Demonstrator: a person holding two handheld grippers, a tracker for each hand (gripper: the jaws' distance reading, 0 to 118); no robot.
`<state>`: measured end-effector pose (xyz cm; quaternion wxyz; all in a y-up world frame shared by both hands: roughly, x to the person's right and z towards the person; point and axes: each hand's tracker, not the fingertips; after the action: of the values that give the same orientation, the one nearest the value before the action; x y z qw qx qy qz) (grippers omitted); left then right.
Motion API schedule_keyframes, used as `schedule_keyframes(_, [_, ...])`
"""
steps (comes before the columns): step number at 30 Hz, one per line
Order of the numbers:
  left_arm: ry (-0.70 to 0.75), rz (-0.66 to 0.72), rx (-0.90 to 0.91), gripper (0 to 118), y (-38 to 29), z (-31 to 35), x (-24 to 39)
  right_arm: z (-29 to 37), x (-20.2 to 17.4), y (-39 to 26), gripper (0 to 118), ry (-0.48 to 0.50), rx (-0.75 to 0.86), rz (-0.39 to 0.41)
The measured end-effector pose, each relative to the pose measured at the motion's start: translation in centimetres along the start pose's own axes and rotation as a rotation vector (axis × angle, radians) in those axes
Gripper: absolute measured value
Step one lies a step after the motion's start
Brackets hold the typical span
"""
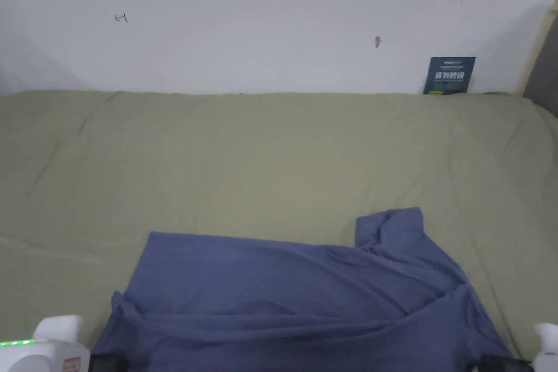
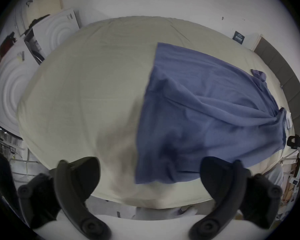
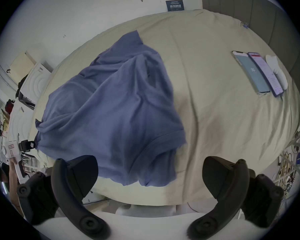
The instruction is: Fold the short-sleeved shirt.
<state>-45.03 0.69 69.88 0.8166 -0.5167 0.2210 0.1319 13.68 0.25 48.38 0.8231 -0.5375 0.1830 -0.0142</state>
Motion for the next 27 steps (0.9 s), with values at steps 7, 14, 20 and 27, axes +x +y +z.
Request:
schedule_keyframes(7, [-0.026,0.002,0.147,53,6.5,2.1,-0.4,2.2,-1.3,5.2,26,-0.01,0.146,0.022])
schedule_keyframes(14, [-0.082,-0.001,0.187,6,15.3,-1.5,3.0,-0.2,-3.7,11.5,0,-0.05,0.183,0.063])
schedule_keyframes(20, [-0.014,-0.015,0.102,115,20.0,-7.5,4.8,-2.8,-3.5,14.4,1,-0.05,0.156,0.097])
schedule_keyframes(27, [0.019,-0.055,0.057,114,22.6,-13.7,6.4,-5.4,-2.1,15.7,1,-0.047,0.127,0.117])
